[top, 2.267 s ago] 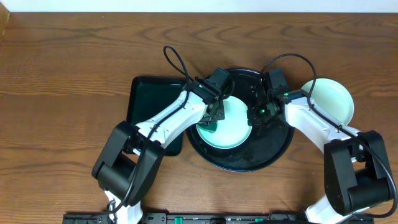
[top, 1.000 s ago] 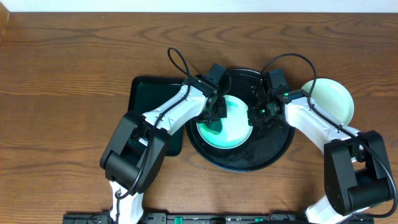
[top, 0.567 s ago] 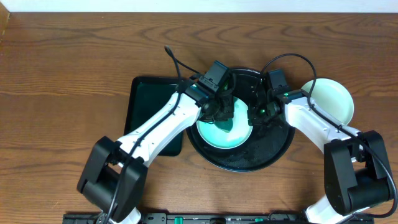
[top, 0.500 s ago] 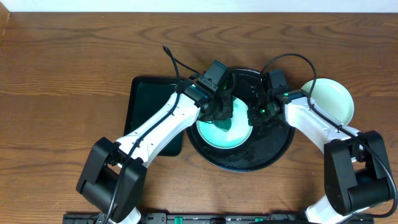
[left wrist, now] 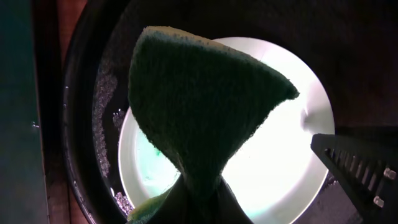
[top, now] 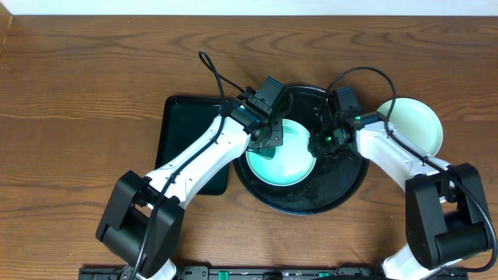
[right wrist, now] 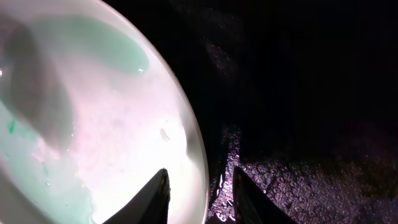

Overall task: Clean dirty plates on tray and stack at the side
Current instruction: 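Press the sponge onto the plate center and start scrubbing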

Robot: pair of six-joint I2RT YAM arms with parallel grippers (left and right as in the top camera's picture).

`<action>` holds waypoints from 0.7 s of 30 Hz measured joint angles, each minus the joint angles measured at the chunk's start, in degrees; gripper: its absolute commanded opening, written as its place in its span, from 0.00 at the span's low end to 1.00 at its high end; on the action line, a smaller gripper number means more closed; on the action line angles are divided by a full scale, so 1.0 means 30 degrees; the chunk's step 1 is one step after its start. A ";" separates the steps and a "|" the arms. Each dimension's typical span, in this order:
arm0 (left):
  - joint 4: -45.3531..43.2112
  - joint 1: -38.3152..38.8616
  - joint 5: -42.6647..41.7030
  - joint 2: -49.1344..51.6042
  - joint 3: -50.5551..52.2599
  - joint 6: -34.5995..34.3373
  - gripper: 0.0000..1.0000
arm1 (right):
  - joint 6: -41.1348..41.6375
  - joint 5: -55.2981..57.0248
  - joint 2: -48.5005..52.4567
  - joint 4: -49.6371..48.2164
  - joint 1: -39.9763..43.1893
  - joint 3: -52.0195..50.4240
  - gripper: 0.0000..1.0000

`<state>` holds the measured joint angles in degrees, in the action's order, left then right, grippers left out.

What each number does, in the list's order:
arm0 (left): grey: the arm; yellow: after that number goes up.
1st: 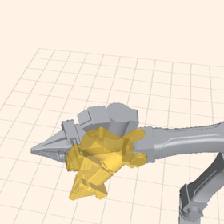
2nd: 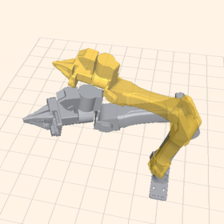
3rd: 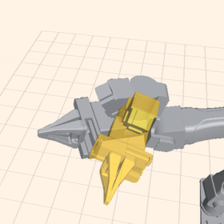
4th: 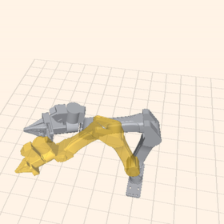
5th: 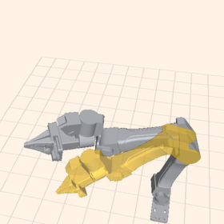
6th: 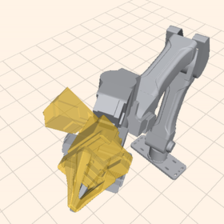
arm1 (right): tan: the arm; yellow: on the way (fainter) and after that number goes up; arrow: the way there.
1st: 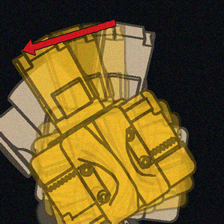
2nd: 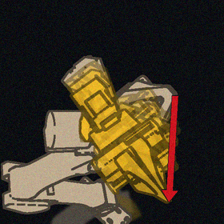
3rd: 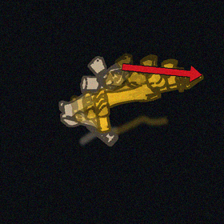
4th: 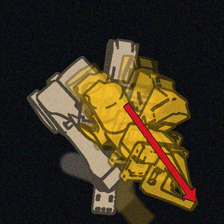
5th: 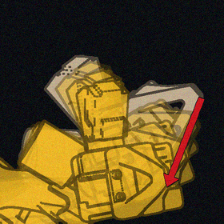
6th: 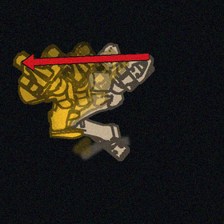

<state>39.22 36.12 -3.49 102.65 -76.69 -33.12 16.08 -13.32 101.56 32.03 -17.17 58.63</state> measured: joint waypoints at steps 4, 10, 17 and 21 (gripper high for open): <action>-0.0488 0.0000 0.0168 0.0000 0.0495 0.0000 0.07 | -0.0029 0.0015 0.0000 0.0000 0.0000 0.0000 0.37; -0.1129 0.0000 0.0168 0.0000 0.1195 0.0000 0.07 | -0.0058 0.0015 0.0000 -0.0015 0.0000 0.0000 0.33; -0.1239 0.0000 0.0175 0.0000 0.1202 0.0000 0.08 | -0.0219 0.0007 0.0000 -0.0015 0.0000 0.0000 0.29; -0.1246 0.0000 0.0175 0.0000 0.1202 0.0000 0.08 | -0.0554 0.0015 0.0000 -0.0015 0.0000 0.0000 0.27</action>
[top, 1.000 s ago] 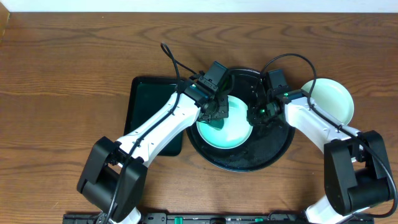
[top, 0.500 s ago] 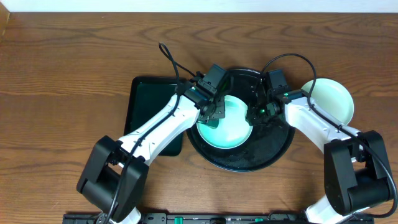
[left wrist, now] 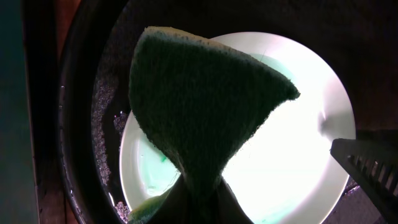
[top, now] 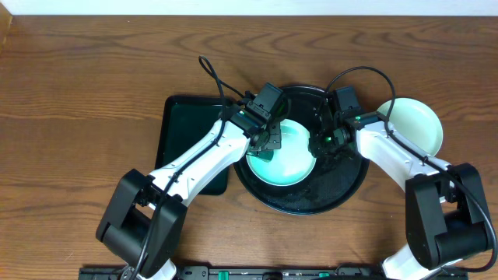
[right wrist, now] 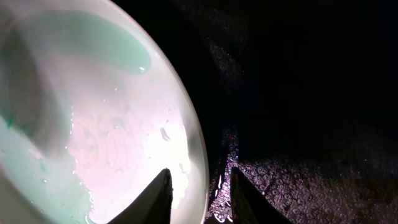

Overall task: Clean dirty plates on tray and stack at the side
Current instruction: 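Press the sponge onto the plate center and start scrubbing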

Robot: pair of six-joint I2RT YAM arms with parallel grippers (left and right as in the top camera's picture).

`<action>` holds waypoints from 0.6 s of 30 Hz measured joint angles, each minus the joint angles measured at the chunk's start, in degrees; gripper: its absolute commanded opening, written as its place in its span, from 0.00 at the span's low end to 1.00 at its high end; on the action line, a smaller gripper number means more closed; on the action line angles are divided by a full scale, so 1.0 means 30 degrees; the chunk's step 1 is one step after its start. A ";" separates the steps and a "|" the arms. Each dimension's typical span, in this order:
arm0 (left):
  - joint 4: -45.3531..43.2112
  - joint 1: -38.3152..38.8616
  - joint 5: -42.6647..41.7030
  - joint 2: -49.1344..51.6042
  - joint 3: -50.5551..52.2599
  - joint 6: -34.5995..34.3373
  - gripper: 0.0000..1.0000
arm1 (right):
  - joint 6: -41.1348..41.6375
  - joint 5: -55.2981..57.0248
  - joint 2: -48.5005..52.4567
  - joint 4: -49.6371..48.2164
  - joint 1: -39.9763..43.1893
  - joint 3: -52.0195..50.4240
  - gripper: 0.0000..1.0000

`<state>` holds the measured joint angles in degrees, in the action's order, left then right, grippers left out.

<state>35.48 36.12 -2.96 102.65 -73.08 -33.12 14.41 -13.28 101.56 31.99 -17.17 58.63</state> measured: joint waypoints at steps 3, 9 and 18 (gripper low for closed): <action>0.0007 0.0000 0.0000 0.0000 0.0000 0.0000 0.08 | -0.0073 0.0000 0.0000 0.0000 0.0000 0.0000 0.27; 0.0007 0.0000 0.0000 0.0000 0.0000 0.0000 0.07 | -0.0146 0.0102 0.0000 0.0000 0.0000 0.0000 0.28; 0.0007 0.0000 0.0000 0.0000 0.0000 0.0000 0.08 | -0.0146 0.0321 0.0022 0.0000 0.0000 0.0000 0.28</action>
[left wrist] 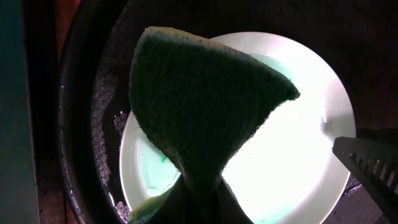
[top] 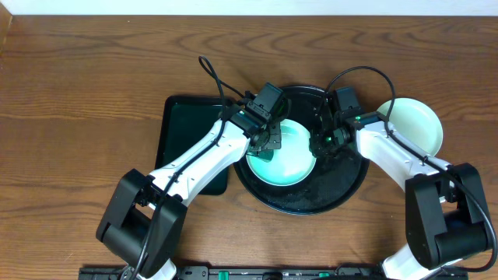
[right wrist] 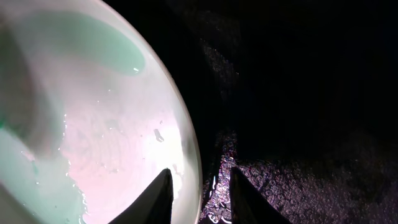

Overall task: Clean dirty plates on tray and stack at the side
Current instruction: 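Press the sponge onto the plate center and start scrubbing, then scrub the sponge in circles over the plate's left half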

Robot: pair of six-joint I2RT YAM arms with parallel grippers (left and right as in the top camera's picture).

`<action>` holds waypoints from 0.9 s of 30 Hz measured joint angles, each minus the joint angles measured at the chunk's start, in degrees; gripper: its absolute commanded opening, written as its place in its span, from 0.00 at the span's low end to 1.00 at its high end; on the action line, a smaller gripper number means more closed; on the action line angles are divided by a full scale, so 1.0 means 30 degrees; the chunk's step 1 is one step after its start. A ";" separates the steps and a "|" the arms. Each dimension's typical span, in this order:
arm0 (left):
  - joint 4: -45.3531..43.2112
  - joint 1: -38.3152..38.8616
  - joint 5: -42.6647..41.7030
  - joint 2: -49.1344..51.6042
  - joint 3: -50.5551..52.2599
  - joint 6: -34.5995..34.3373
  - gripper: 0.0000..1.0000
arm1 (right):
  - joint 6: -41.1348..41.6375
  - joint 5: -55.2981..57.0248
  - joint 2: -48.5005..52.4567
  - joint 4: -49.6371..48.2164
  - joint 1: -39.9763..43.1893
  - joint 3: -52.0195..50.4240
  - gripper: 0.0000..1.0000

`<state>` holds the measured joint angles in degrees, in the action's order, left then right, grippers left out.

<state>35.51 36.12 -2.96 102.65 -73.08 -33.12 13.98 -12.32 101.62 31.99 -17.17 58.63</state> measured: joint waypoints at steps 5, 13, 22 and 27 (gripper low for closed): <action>0.0000 0.0000 0.0000 0.0000 0.0000 -0.0007 0.08 | 0.0000 0.0058 0.0029 0.0000 0.0000 0.0000 0.22; 0.0000 0.0000 0.0007 0.0000 0.0007 0.0000 0.07 | -0.0182 -0.0029 0.0328 -0.0051 -0.0022 0.0000 0.01; -0.0430 0.0000 0.0058 0.0000 0.0503 0.0000 0.07 | -0.0182 -0.0036 0.0328 -0.0058 -0.0022 0.0000 0.01; -0.1086 0.0000 0.0058 0.0000 0.1304 -0.0015 0.08 | -0.0182 -0.0036 0.0328 -0.0051 -0.0022 0.0000 0.01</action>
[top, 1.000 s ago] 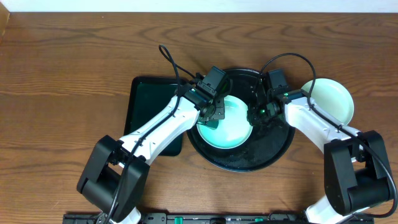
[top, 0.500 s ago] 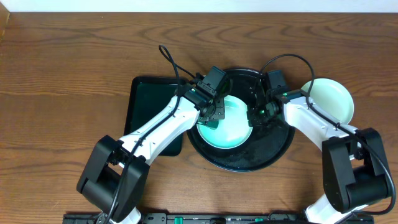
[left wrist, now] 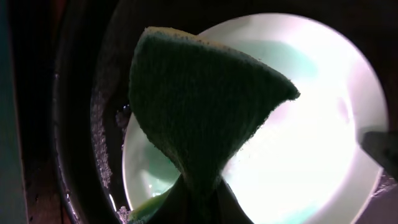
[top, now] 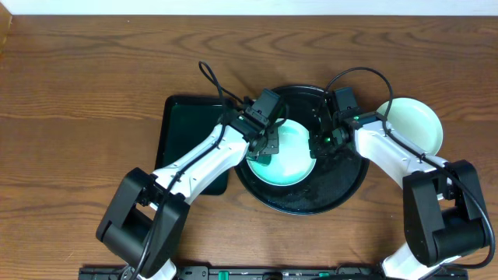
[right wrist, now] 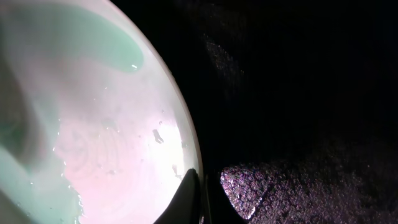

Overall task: Clean dirty plates on tray and stack at the side
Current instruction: 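Scrub the sponge in circles over the plate's left half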

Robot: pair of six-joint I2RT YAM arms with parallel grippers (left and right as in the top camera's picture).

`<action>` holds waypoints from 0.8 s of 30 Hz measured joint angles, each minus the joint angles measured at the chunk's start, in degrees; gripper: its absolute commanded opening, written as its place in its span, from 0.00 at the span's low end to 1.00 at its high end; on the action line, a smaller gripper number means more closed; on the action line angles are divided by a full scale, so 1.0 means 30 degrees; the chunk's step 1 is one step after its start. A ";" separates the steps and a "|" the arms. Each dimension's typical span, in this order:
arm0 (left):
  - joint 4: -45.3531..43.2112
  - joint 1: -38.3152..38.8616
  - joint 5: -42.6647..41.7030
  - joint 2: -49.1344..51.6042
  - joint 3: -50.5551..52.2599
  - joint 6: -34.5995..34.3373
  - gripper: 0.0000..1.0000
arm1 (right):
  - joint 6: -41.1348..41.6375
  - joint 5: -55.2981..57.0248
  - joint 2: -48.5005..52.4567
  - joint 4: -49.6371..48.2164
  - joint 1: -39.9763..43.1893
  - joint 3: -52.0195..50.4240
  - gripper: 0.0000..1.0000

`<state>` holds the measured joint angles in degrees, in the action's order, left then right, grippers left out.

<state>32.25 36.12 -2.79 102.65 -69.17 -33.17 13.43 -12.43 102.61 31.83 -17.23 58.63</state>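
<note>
A pale green plate [top: 292, 159] with soapy streaks lies in the round black tray [top: 338, 187]. My left gripper [top: 264, 142] hangs over the plate's left part, shut on a dark green sponge [left wrist: 199, 106] that hides much of the plate [left wrist: 311, 143] in the left wrist view. At the plate's right edge, my right gripper [top: 319, 144] is shut on the rim. In the right wrist view its jaws [right wrist: 204, 186] pinch the rim of the plate [right wrist: 93, 124].
A second pale plate [top: 416, 124] sits on the table to the right of the black tray. A dark green rectangular tray [top: 183, 132] lies to the left, partly under my left arm. Water beads cover the black tray's floor [right wrist: 298, 186].
My right gripper's jaws, then apart on either side of the plate's rim, are now shut on it. My left gripper with the sponge has shifted slightly over the plate.
At every earlier moment my left gripper held the sponge over the plate's left part, shifting only slightly. My right gripper stayed open astride the plate's right rim. Now it is shut on that rim.
</note>
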 measured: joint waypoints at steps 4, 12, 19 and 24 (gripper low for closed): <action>-0.0517 0.0000 0.0153 0.0015 0.0568 -0.0087 0.07 | 0.0000 0.0000 0.0000 0.0000 0.0000 0.0000 0.01; -0.1224 0.0000 0.0495 0.0918 0.0758 -0.0510 0.07 | 0.0000 0.0000 0.0000 -0.0007 0.0000 0.0000 0.01; -0.1800 0.0007 0.0481 0.1647 0.0750 -0.0576 0.07 | 0.0000 0.0000 0.0000 -0.0015 0.0000 0.0000 0.01; -0.1843 0.0015 0.0321 0.1938 0.0597 -0.0590 0.08 | 0.0000 0.0000 0.0000 -0.0015 0.0000 0.0000 0.01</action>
<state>26.72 36.16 -1.83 108.47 -67.37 -34.94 13.43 -12.43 102.61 31.79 -17.23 58.63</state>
